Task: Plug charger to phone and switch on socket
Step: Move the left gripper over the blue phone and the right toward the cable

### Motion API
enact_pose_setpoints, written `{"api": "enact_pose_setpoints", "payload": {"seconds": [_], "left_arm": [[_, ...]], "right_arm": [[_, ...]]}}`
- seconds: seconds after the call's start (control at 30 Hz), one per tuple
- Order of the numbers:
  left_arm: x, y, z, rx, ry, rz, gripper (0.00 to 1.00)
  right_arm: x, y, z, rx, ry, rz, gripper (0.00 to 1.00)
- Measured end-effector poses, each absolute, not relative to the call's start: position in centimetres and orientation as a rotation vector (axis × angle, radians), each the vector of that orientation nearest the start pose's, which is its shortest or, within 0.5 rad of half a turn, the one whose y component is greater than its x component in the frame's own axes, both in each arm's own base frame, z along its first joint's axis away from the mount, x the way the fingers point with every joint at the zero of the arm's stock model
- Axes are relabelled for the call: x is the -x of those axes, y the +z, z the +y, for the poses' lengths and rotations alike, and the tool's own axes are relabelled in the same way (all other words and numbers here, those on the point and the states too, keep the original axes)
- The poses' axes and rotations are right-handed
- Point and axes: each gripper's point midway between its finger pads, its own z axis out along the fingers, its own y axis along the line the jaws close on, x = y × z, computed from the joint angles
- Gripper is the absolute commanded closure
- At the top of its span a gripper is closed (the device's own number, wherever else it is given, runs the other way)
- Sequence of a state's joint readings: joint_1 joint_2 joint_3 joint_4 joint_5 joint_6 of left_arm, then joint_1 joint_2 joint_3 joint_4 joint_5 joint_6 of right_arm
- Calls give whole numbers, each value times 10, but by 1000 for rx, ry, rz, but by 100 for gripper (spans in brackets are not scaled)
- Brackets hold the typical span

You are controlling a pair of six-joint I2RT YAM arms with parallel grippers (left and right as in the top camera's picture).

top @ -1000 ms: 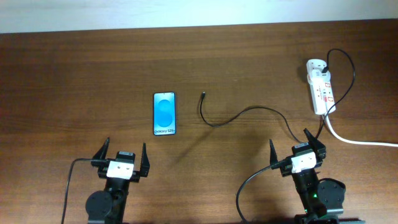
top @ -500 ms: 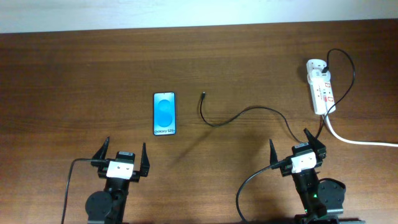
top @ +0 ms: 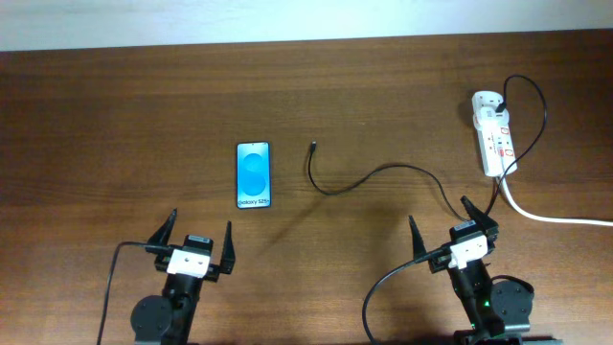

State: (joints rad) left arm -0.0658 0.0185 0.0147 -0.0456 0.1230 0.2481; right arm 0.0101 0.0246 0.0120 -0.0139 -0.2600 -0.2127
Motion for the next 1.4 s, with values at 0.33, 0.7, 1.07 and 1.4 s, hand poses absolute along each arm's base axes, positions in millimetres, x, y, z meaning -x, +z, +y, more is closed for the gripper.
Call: {"api": "enact_pose_setpoints", "payload": {"seconds": [0.33,0.7,1.07,1.4], "left_arm": [[-249,203,-52,-413,-26,1577,1],[-296,247,-72,-504,-150,1769,1],[-367,251,-83,-544,-306,2249,1],[-388,196,-87,-501,-422,2547,2]], "right_arm": [[-232,215,52,356,122,1574,2],[-244,252,62,392,231,1811,2],[-272,243,72,397,390,2184,2],[-303,243,97,403,669,2393,2]]}}
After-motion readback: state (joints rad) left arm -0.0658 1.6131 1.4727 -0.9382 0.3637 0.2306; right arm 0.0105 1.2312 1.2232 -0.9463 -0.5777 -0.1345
